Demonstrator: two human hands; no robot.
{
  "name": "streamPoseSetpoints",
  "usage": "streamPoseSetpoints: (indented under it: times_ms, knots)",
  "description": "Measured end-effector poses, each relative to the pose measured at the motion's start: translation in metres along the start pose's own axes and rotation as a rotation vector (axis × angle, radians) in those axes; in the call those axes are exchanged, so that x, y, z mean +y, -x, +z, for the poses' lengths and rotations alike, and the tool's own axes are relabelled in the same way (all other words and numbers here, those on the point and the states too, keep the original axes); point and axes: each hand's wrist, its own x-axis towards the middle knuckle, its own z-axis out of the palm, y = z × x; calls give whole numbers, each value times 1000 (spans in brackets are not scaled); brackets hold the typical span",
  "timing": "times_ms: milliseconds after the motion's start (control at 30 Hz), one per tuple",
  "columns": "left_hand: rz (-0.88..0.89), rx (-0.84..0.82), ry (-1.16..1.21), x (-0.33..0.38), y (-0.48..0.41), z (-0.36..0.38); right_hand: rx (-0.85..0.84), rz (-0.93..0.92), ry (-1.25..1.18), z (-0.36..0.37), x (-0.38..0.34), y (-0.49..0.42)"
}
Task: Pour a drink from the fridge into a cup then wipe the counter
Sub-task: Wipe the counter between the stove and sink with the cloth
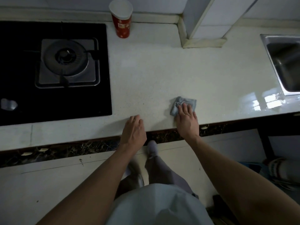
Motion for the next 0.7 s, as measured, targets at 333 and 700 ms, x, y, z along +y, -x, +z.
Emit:
streamPoseSetpoints:
  times_ms: [333, 700]
  knots:
    - [54, -65, -8, 31, -73, -17, -14, -124, 8, -29, -1, -112]
    - [-46, -33, -88, 41, -179, -42, -27, -355, 21, -55, -39, -300]
